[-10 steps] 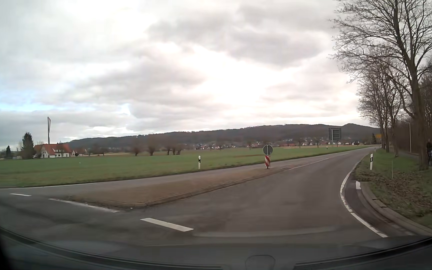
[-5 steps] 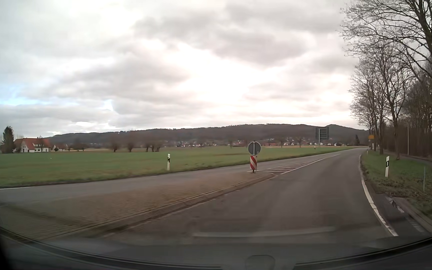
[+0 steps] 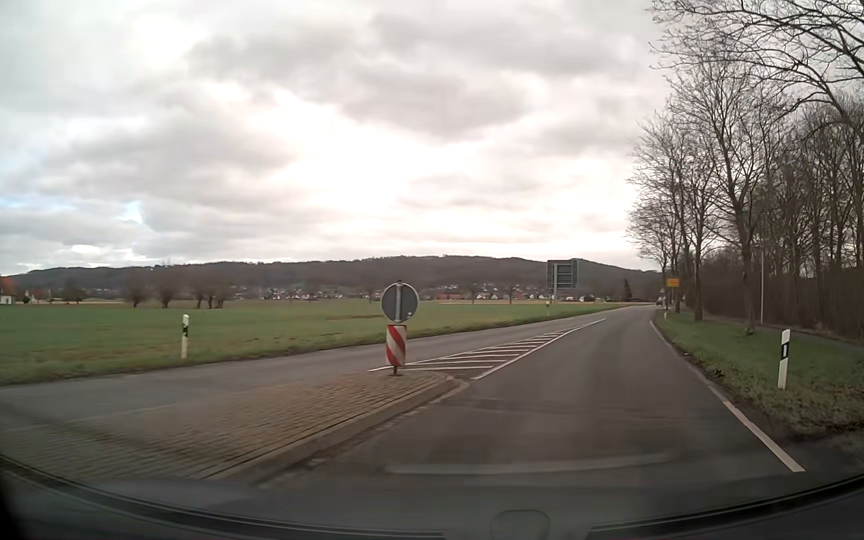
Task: Follow the waypoints while adhering to traffic rules and regulations
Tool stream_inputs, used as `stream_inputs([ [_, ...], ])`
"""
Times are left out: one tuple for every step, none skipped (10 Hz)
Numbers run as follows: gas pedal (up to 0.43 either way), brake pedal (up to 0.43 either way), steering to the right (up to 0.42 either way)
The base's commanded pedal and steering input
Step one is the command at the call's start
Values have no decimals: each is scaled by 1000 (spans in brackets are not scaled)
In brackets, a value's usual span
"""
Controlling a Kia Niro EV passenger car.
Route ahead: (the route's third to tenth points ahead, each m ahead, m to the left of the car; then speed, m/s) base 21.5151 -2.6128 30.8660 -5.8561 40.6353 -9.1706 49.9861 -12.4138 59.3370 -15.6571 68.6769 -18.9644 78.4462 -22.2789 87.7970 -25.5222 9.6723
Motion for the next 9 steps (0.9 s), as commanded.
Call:
stream_inputs([
  [409,0,154],
  [421,0,148],
  [421,0,139],
  [429,0,126],
  [441,0,113],
  [441,0,99],
  [441,0,84],
  [441,0,68],
  [441,0,51],
])
